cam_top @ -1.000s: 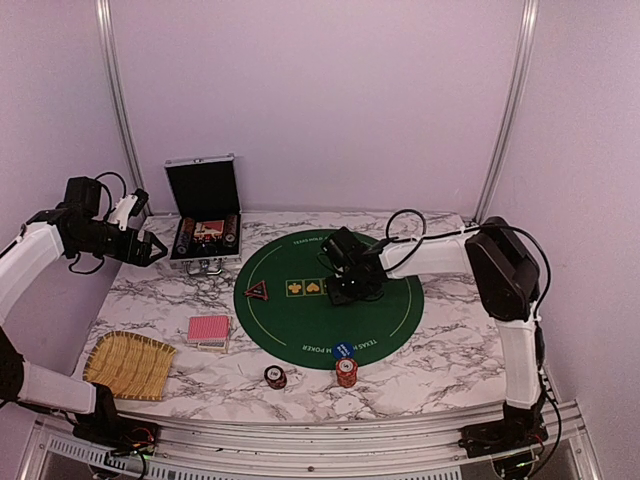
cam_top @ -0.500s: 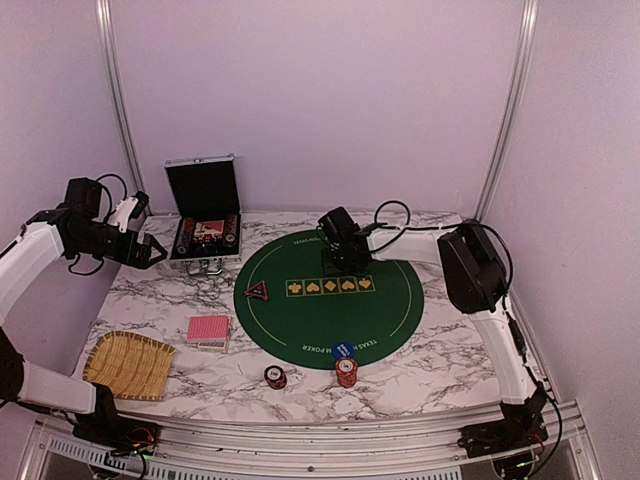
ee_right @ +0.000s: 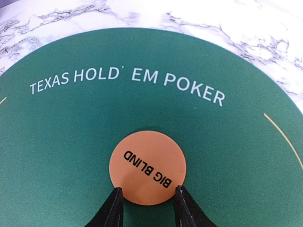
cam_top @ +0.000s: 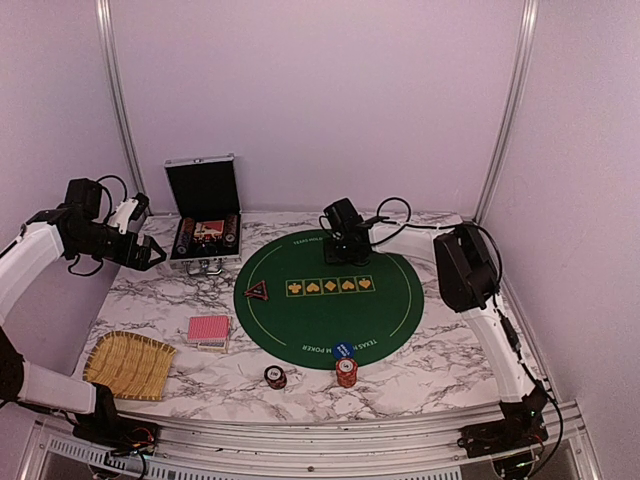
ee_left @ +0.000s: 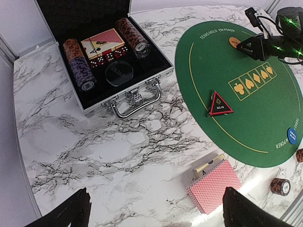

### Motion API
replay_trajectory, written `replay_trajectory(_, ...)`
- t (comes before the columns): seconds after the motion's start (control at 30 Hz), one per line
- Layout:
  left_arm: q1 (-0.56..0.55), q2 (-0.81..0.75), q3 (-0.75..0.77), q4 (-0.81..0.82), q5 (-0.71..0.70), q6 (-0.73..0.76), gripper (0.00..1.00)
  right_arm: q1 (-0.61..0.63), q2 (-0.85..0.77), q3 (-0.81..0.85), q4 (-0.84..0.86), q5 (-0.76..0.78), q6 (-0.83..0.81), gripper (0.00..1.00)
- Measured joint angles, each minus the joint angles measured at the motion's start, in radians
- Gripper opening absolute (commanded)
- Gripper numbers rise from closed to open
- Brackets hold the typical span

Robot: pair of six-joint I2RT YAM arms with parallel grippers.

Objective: Distribute texas hold em gaming equipment
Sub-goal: Move the big blind button to the big blind area, then move the small blind button to the small blind area.

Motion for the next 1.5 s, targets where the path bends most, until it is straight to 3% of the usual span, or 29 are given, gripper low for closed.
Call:
replay_trajectory(0.17, 0.000, 0.000, 0.000, -0.001, 0.000, 0.002, 0.99, 0.001, -0.017, -0.032, 0.005, -0.017, -0.031, 0.60)
replay_trajectory(0.3, 0.000, 0.000, 0.000, -0.007, 0.000, 0.003, 0.99, 0.013, -0.151, -0.212, 0.000, -0.048, -0.081, 0.71)
replay_trajectory(0.53, 0.000, 0.000, 0.004, -0.020, 0.000, 0.003, 0.99, 0.095, -0.470, -0.483, -0.066, -0.159, -0.192, 0.70)
replay_trajectory(0.7, 0.000, 0.000, 0.005, -0.022, 0.000, 0.003, 0.99, 0.194, -0.598, -0.644, -0.089, -0.228, -0.255, 0.67)
replay_trajectory(1.03, 0.000, 0.001, 0.013, -0.023, 0.004, 0.003, 0.99, 0.275, -0.593, -0.708, -0.179, -0.263, -0.343, 0.63)
replay_trajectory(1.5, 0.000, 0.001, 0.019, -0.024, 0.005, 0.003, 0.99, 0.297, -0.593, -0.731, -0.222, -0.258, -0.399, 0.68)
